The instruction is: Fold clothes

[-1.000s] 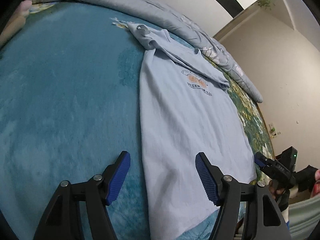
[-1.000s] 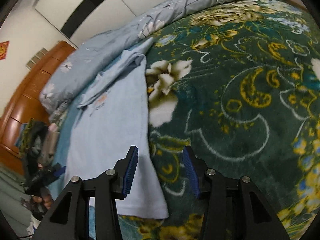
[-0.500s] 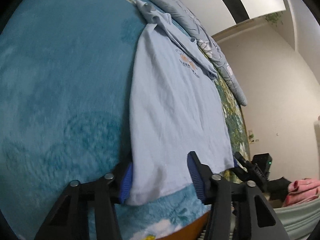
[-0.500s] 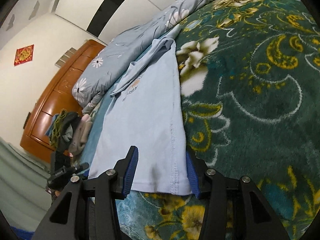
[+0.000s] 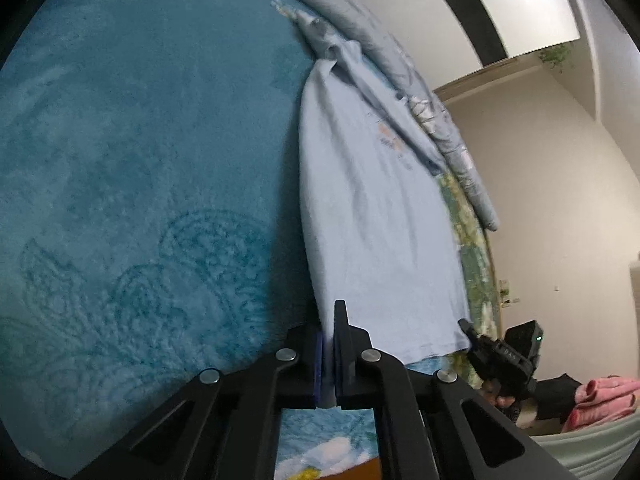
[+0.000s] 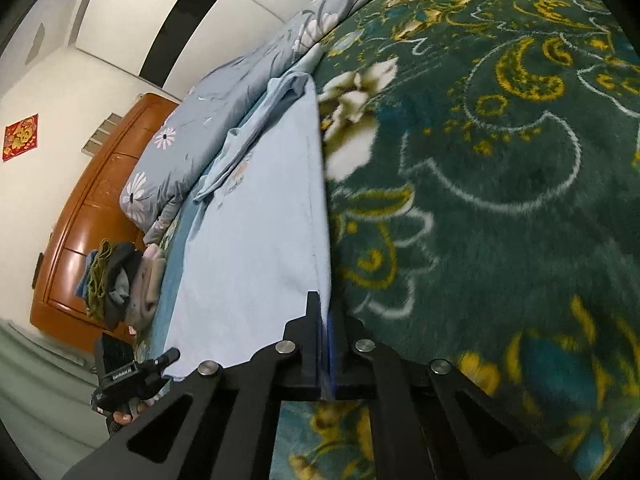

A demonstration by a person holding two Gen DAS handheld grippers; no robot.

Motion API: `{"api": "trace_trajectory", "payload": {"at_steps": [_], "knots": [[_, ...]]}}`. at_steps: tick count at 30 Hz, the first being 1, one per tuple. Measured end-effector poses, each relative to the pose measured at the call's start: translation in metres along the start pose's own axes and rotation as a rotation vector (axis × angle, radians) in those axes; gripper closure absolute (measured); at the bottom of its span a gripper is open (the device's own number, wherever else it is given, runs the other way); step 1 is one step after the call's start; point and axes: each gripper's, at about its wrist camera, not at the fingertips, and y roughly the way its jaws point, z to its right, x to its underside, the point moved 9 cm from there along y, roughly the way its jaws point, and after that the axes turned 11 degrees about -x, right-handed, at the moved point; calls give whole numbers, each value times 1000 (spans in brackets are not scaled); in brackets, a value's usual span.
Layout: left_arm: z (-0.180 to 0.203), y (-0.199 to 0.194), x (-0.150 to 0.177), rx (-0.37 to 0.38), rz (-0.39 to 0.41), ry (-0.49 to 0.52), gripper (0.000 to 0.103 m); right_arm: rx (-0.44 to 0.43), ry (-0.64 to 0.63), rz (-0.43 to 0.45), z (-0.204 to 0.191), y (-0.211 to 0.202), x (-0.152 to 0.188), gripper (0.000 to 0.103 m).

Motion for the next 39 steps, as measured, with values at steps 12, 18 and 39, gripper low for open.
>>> {"api": "trace_trajectory", "payload": {"at_steps": [12,18,39], "knots": [[-22,-68,5,88,44,21,100,-193,-39,11,-61,-21,56,102],[4,-81,-31,196,89,15,99,-265,-74,93,-89,-31,27,102],[70,19,-266,119,151,53,97,-159,-17,268,-75,54,-208,101]]}}
